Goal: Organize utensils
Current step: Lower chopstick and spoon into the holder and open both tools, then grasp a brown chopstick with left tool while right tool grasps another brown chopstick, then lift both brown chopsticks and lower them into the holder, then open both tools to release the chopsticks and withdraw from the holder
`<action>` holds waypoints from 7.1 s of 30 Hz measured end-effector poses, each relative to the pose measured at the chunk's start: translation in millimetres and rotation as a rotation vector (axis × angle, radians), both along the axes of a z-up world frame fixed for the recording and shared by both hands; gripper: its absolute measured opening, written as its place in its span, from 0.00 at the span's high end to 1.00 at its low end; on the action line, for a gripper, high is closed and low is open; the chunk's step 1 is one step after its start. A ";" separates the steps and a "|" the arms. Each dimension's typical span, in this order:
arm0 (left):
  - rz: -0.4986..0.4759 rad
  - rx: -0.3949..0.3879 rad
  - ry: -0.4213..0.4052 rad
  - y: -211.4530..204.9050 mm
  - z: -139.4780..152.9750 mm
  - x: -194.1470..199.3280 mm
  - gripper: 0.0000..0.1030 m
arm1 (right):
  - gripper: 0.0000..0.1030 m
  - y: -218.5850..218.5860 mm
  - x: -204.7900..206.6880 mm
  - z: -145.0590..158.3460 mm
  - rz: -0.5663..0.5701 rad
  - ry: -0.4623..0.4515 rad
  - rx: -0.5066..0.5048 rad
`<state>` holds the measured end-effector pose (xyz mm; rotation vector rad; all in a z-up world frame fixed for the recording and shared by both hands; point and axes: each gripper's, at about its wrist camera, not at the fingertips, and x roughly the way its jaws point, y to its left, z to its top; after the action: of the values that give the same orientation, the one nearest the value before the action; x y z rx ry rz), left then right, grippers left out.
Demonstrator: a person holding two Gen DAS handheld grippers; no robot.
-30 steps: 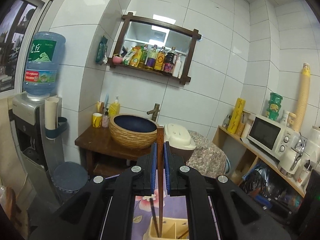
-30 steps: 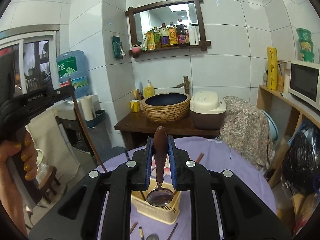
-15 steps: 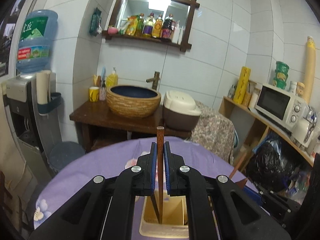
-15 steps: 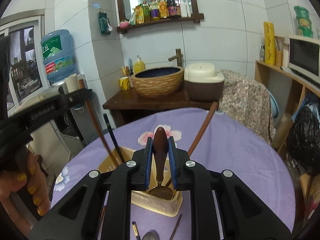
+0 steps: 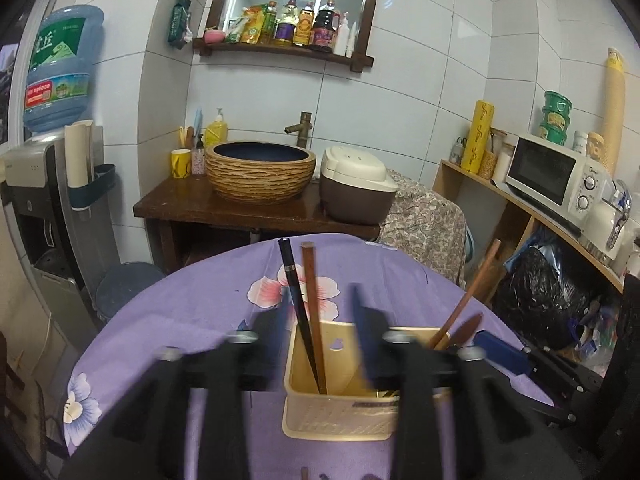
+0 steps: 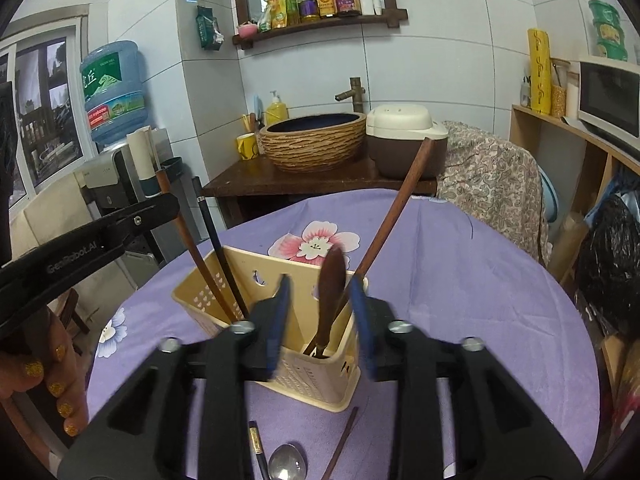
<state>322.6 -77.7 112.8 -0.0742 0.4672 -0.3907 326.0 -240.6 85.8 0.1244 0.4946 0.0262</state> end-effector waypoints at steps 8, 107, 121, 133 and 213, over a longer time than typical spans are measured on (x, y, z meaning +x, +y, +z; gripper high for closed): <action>0.021 0.006 -0.010 33.9 -9.7 -48.9 0.22 | 0.43 -0.8 -49.6 1.7 -0.040 -0.068 -0.064; -0.026 0.265 0.415 -15.6 -154.1 -34.3 0.92 | 0.94 -14.3 -20.5 -137.2 -0.042 0.395 0.125; -0.030 0.072 0.113 36.5 -23.0 -80.7 0.92 | 0.94 -33.3 -100.1 -14.9 0.063 0.102 0.110; 0.009 0.037 0.070 38.4 -10.1 -71.0 0.92 | 0.94 -43.0 -109.8 19.4 0.042 0.041 0.073; -0.196 0.047 0.086 49.3 -56.6 -90.1 0.16 | 0.22 -13.2 -89.8 9.3 -0.012 -0.030 -0.009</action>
<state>232.6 -28.4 56.2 0.0001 0.5708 -0.5704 236.2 -253.8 95.0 0.1178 0.4639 0.0140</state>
